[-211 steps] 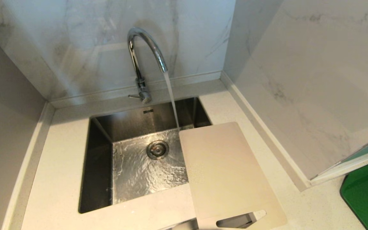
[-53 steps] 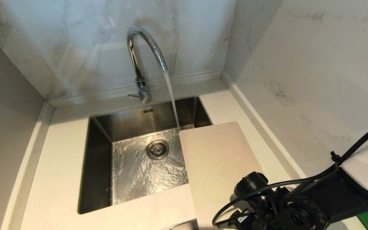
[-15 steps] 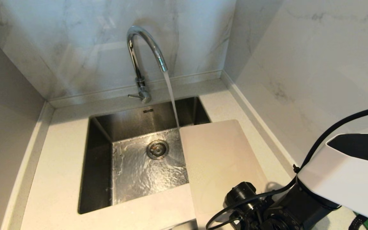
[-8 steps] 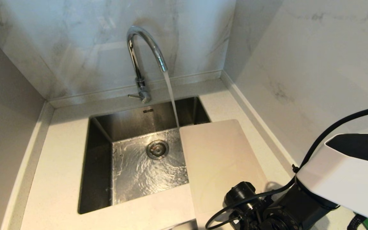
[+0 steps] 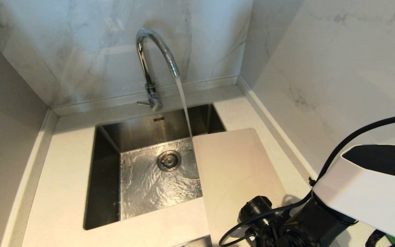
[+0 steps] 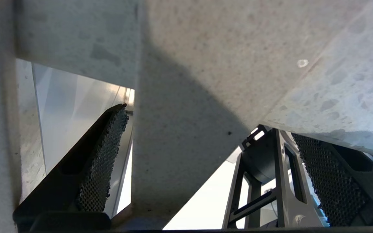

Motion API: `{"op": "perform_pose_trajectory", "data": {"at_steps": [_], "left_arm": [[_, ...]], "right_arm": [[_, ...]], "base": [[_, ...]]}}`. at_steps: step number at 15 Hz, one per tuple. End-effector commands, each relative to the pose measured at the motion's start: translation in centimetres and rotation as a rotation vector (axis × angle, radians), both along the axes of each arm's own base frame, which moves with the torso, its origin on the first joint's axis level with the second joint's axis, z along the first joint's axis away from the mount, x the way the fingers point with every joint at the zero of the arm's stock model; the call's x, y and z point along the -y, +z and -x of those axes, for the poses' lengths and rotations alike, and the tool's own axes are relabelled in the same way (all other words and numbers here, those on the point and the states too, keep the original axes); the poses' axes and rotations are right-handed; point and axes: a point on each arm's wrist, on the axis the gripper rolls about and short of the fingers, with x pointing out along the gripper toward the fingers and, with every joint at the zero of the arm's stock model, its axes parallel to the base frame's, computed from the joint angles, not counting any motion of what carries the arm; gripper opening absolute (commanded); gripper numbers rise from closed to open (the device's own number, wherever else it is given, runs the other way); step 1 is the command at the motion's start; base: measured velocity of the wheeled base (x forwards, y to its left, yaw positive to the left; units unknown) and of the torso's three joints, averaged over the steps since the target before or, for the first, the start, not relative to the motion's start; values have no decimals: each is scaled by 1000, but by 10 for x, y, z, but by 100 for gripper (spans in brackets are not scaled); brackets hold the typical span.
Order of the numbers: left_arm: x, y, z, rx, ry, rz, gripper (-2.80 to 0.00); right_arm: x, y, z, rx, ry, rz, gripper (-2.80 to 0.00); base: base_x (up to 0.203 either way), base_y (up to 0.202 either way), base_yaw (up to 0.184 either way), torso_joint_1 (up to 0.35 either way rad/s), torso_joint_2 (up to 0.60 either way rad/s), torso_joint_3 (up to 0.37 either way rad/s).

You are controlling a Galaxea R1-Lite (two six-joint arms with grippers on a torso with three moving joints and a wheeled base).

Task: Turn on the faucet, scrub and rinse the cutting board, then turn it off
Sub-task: Pick up the cutting board

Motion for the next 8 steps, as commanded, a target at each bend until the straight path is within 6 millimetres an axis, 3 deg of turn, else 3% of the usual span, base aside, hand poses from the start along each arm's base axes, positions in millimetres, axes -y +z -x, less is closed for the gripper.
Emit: {"op": "perform_pose_trajectory", "data": {"at_steps": [1, 2, 8], "left_arm": [[0, 0, 0, 1, 1, 0, -280], [0, 0, 0, 1, 1, 0, -280], [0, 0, 0, 1, 1, 0, -280]], "right_arm": [[-1, -1, 0, 3, -14, 8, 0], [-1, -1, 0, 5, -22, 8, -280], [-1, -3, 1, 1, -22, 10, -280]], "base": [[0, 0, 0, 0, 0, 0], [0, 0, 0, 0, 0, 0], [0, 0, 0, 0, 0, 0]]}}
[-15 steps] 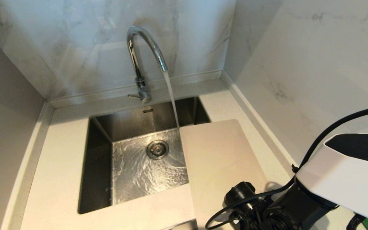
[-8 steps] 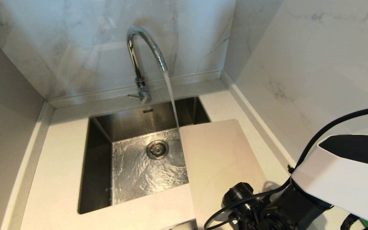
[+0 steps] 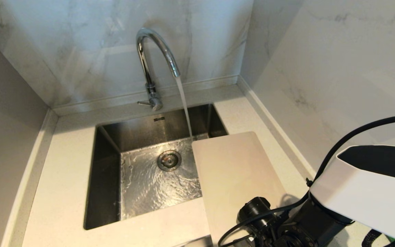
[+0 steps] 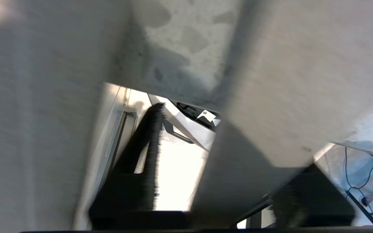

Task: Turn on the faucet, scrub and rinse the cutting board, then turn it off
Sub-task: Pick up the cutting board

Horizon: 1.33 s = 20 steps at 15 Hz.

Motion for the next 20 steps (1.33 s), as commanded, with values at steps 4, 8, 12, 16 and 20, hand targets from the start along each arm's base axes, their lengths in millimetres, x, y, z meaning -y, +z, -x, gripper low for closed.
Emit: {"op": "perform_pose_trajectory", "data": {"at_steps": [4, 8, 12, 16, 20], "left_arm": [[0, 0, 0, 0, 1, 0, -280], [0, 0, 0, 0, 1, 0, -280], [0, 0, 0, 0, 1, 0, -280], [0, 0, 0, 0, 1, 0, -280], [0, 0, 0, 0, 1, 0, -280]], "right_arm": [[0, -1, 0, 11, -8, -9, -280], [0, 4, -2, 47, -17, 12, -280], [2, 26, -1, 141, -37, 20, -280], [7, 52, 9, 178, -29, 0, -280], [14, 87, 25, 217, 3, -17, -280]], "base": [[0, 0, 0, 0, 0, 0], [0, 0, 0, 0, 0, 0], [0, 0, 0, 0, 0, 0], [0, 0, 0, 0, 0, 0], [0, 0, 0, 0, 0, 0]]}}
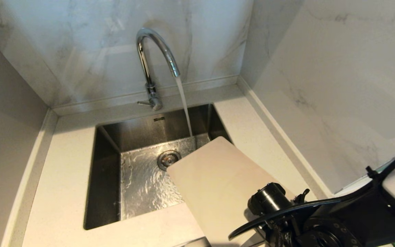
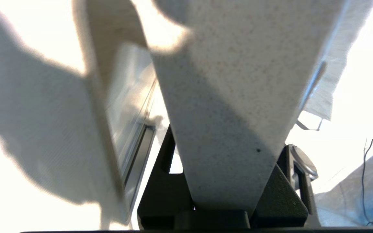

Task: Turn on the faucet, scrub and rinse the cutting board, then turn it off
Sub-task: Pick up the cutting board

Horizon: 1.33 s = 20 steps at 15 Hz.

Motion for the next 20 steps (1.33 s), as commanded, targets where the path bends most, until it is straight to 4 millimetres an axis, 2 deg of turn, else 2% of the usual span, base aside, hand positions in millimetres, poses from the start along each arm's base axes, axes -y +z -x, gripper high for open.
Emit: {"op": "perform_pose_trajectory", "data": {"at_steps": [1, 10, 20], "left_arm": [[0, 0, 0, 1, 1, 1, -280], [0, 0, 0, 1, 1, 1, -280], [0, 0, 0, 1, 1, 1, -280]], "right_arm": [[6, 32, 11, 73, 13, -45, -280], [12, 94, 45, 92, 86, -60, -280], [25, 125, 65, 193, 142, -89, -280]], "base": [[0, 0, 0, 0, 0, 0], [0, 0, 0, 0, 0, 0], [0, 0, 0, 0, 0, 0]]}}
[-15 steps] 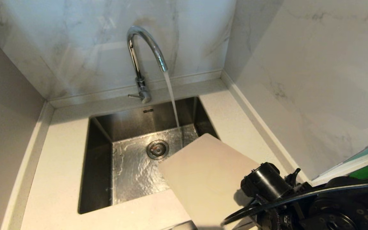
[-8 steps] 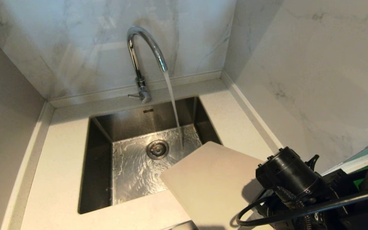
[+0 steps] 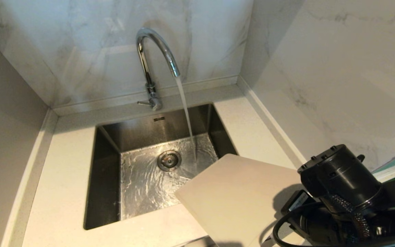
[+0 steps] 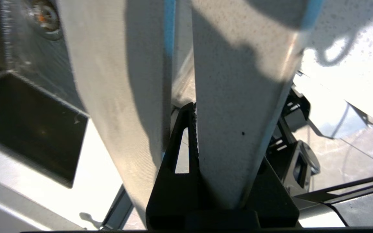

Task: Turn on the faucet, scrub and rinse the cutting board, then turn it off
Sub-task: Pick up the cutting board

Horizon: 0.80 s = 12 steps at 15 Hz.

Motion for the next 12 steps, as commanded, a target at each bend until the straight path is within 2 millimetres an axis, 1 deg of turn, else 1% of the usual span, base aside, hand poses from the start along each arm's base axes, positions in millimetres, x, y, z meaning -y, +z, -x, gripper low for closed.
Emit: {"op": "perform_pose_trajectory", "data": {"at_steps": [1, 4, 7, 12], "left_arm": [[0, 0, 0, 1, 1, 0, -280], [0, 0, 0, 1, 1, 0, -280], [0, 0, 0, 1, 1, 0, -280], [0, 0, 0, 1, 1, -1, -280]], "right_arm": [[6, 12, 8, 54, 13, -24, -280], [14, 24, 18, 115, 58, -24, -280], [19, 32, 25, 149, 90, -17, -280], [25, 45, 32, 180, 113, -14, -280]], "base": [[0, 0, 0, 0, 0, 0], [0, 0, 0, 0, 0, 0], [0, 0, 0, 0, 0, 0], [0, 0, 0, 0, 0, 0]]}}
